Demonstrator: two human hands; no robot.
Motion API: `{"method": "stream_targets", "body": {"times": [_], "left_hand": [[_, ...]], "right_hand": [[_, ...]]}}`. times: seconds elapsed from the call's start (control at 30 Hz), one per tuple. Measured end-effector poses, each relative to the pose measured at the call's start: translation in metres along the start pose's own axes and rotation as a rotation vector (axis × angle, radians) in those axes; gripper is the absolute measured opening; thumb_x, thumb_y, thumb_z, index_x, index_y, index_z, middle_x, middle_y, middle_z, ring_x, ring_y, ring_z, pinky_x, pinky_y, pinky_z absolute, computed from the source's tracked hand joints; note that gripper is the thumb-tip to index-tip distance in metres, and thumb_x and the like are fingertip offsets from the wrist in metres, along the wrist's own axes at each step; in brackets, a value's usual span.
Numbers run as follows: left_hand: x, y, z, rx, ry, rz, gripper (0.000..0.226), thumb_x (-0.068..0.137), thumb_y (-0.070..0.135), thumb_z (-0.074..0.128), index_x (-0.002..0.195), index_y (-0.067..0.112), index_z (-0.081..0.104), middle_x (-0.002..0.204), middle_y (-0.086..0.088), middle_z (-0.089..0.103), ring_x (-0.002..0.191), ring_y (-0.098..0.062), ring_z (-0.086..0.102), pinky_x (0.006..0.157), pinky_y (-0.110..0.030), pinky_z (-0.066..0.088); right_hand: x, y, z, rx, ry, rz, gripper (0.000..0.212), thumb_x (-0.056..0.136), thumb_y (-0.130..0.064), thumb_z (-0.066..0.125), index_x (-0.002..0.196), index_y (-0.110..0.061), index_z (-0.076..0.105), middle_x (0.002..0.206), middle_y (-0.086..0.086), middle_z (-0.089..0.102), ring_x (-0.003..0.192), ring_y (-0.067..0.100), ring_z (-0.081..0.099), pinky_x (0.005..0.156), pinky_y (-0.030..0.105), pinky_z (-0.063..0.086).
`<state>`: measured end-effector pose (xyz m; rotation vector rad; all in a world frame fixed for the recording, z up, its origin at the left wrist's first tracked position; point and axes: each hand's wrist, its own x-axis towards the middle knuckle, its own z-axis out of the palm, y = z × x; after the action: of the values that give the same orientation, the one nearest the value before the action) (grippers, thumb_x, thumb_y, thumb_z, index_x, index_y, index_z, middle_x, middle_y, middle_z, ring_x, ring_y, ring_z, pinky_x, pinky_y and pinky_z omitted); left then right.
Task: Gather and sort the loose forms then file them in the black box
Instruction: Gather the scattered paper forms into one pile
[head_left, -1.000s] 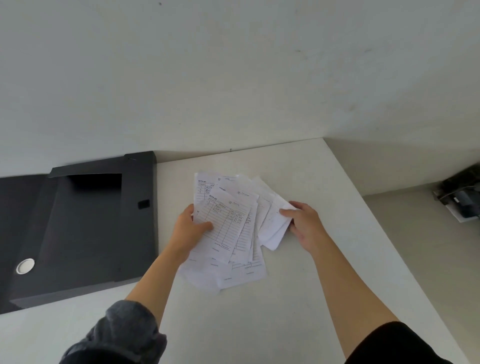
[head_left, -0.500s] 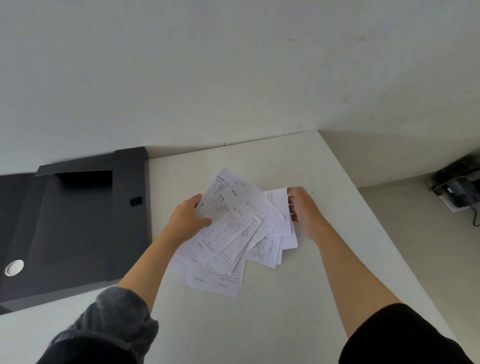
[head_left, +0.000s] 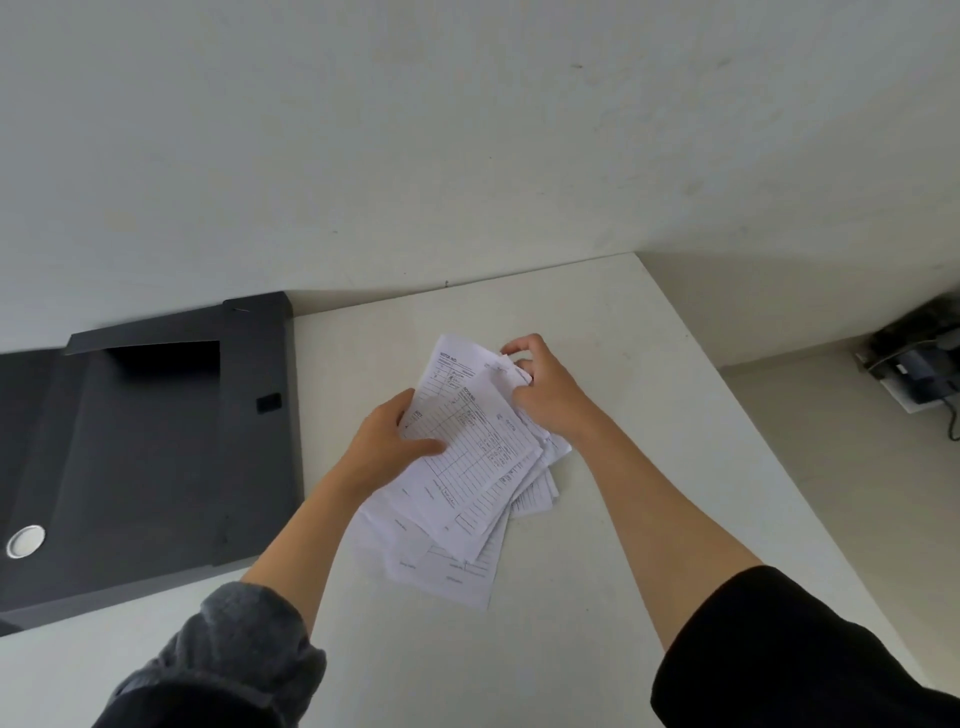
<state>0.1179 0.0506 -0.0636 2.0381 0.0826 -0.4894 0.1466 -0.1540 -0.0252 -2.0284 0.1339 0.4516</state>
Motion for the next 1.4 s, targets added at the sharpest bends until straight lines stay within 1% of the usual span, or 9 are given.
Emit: {"method": "stream_targets", "body": {"times": [0.13,0.2,0.4,0.67,0.83,0.93,1.03,1.13,1.4], "left_hand": [[-0.005,-0.002,-0.007,-0.264,0.12,-0.085,0.042,0.079,0.009,0.072,0.113,0.024,0.054,0.1,0.004,0.066,0.09,-0.019,0.066,0.063,-0.026,0.057],[-0.007,-0.004,-0.008,-0.419,0.2,-0.128,0.046,0.078,0.007,0.073,0.116,0.023,0.053,0.099,0.005,0.066,0.085,-0.016,0.066,0.057,-0.023,0.056],[-0.006,-0.007,-0.003,-0.757,0.334,-0.246,0.057,0.075,0.006,0.076,0.12,0.02,0.043,0.114,-0.005,0.064,0.1,-0.03,0.065,0.086,-0.051,0.054],[-0.012,0.0,-0.003,-0.559,0.086,-0.192,0.032,0.083,0.006,0.068,0.113,0.015,0.061,0.107,-0.002,0.071,0.094,-0.02,0.069,0.08,-0.036,0.056],[-0.014,-0.005,-0.009,-0.469,-0.062,-0.207,0.037,0.078,0.002,0.071,0.112,0.013,0.064,0.105,-0.003,0.072,0.093,-0.02,0.07,0.072,-0.03,0.056],[-0.014,-0.003,-0.007,-0.555,-0.025,-0.206,0.038,0.078,-0.001,0.068,0.113,0.013,0.062,0.105,-0.005,0.072,0.092,-0.023,0.07,0.073,-0.034,0.057],[-0.013,-0.002,-0.003,-0.725,0.028,-0.19,0.041,0.079,-0.003,0.065,0.118,0.011,0.061,0.11,-0.009,0.071,0.099,-0.029,0.068,0.085,-0.044,0.055],[-0.013,-0.001,0.007,-0.783,0.067,-0.168,0.045,0.078,-0.003,0.063,0.12,0.011,0.06,0.112,-0.01,0.071,0.101,-0.03,0.068,0.085,-0.044,0.055],[-0.009,0.012,0.01,-0.572,0.044,-0.175,0.043,0.089,0.01,0.051,0.129,0.026,0.043,0.119,0.003,0.063,0.107,-0.02,0.061,0.093,-0.039,0.049]], "right_hand": [[0.004,0.007,0.009,0.013,0.225,-0.026,0.056,0.083,-0.023,0.062,0.133,-0.027,0.038,0.131,-0.005,0.053,0.119,0.015,0.052,0.104,0.039,0.041],[-0.001,0.013,0.012,0.118,0.337,0.014,0.067,0.085,-0.027,0.064,0.142,-0.023,0.03,0.147,-0.004,0.038,0.135,0.014,0.038,0.11,0.035,0.034],[-0.023,0.023,0.042,0.383,0.261,0.186,0.077,0.086,-0.03,0.066,0.146,-0.014,0.02,0.138,0.004,0.046,0.111,0.016,0.051,0.092,0.029,0.041],[-0.018,0.008,0.039,0.289,0.159,0.134,0.06,0.081,-0.017,0.071,0.133,-0.018,0.041,0.115,-0.003,0.056,0.105,0.017,0.058,0.087,0.028,0.048],[-0.018,0.011,0.04,0.35,0.06,0.137,0.047,0.082,-0.007,0.068,0.127,-0.014,0.054,0.129,0.007,0.054,0.119,0.023,0.055,0.1,0.037,0.048],[-0.02,0.015,0.046,0.172,0.149,0.145,0.068,0.079,-0.017,0.072,0.139,-0.026,0.041,0.149,0.002,0.023,0.14,0.021,0.024,0.113,0.039,0.03],[-0.024,0.013,0.046,0.344,0.107,0.153,0.088,0.08,-0.017,0.072,0.147,-0.034,0.018,0.14,0.004,0.041,0.123,0.021,0.046,0.097,0.035,0.042],[-0.028,0.01,0.049,0.396,0.032,0.203,0.075,0.083,-0.016,0.068,0.143,-0.026,0.024,0.122,0.001,0.056,0.105,0.018,0.057,0.085,0.027,0.043],[-0.028,0.013,0.053,0.356,0.03,0.203,0.028,0.092,-0.011,0.05,0.12,-0.016,0.048,0.122,0.006,0.062,0.11,0.024,0.061,0.1,0.046,0.047]]}}
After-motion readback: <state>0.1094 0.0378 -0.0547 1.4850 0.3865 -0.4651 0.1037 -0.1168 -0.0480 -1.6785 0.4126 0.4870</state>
